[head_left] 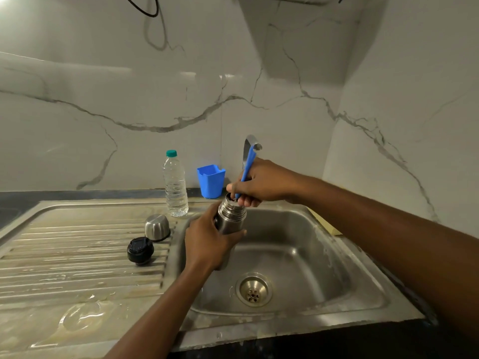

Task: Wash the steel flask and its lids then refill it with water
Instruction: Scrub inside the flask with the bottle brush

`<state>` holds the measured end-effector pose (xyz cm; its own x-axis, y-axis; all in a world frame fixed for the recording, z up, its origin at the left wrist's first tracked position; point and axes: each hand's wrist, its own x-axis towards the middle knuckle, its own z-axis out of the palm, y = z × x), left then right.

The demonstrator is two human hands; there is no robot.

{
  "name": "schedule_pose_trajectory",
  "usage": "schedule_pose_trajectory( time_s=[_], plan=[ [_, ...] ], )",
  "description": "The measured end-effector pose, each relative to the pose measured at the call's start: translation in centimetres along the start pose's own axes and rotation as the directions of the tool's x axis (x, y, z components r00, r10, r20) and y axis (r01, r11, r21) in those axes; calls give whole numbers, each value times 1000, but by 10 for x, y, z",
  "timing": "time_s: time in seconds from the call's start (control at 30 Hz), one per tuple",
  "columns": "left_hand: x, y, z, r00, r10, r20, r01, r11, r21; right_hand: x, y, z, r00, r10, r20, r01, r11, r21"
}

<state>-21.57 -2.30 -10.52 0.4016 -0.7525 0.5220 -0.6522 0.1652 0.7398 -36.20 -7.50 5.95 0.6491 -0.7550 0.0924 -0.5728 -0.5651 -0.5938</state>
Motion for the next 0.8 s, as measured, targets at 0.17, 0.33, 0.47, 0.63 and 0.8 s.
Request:
schedule_pose_trajectory(
  time_s=[0.17, 0.33, 0.47, 0.63, 0.8],
  plan=[
    [3, -8, -2, 999, -40, 8, 40, 999, 1, -6, -12, -33, 999, 26, -38, -19, 984, 179],
    [4, -4, 1, 999, -22, 35, 22, 1000, 1, -12, -16, -47, 997, 71, -16, -67, 981, 180],
    [5, -9, 5, 998, -25, 56, 25, 1000, -10, -11, -18, -54, 995, 103, -20, -98, 980, 172],
    [5, -19, 9, 994, -46, 101, 45, 999, 16, -14, -21, -69, 992, 114, -57, -101, 977, 188],
    [8, -24, 11, 990, -86, 115, 85, 996, 5, -23, -22, -95, 993, 113, -43, -101, 969, 225]
  ],
)
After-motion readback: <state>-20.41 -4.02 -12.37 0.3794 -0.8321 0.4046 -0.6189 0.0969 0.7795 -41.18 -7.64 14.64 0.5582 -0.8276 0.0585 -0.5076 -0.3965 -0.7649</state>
